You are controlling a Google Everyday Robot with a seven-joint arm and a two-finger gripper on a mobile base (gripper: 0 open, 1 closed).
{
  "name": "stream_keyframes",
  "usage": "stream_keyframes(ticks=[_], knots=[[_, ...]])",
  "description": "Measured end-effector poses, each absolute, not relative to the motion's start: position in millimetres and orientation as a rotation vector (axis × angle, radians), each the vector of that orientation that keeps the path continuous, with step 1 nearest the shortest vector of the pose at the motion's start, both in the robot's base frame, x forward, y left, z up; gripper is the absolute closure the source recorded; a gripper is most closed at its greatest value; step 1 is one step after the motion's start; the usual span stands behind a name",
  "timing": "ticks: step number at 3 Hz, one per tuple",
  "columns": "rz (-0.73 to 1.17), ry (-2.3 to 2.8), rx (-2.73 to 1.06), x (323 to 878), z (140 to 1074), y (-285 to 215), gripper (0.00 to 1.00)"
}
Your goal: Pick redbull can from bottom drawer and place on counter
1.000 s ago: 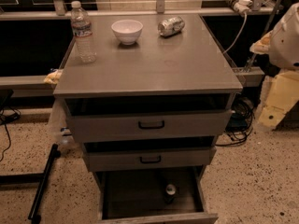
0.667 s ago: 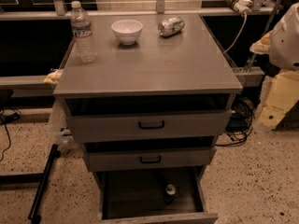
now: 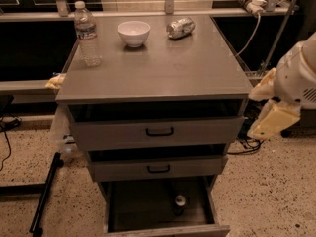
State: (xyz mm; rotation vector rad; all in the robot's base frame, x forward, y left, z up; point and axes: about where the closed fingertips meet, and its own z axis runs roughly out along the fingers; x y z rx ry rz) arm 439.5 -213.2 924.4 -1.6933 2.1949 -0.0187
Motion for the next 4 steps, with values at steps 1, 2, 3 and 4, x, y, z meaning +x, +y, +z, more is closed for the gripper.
stream_keyframes(ticks=[1, 2, 3, 4], knots=[[0.110, 2.207, -1.649, 439.8, 852.3, -213.7, 0.66], [0.251, 2.259, -1.604, 429.8, 775.2, -219.3, 0.89], [0.266, 2.268, -1.602, 429.0, 765.5, -219.5, 1.00], [0.245, 2.274, -1.607, 428.1, 764.9, -218.7, 1.00]])
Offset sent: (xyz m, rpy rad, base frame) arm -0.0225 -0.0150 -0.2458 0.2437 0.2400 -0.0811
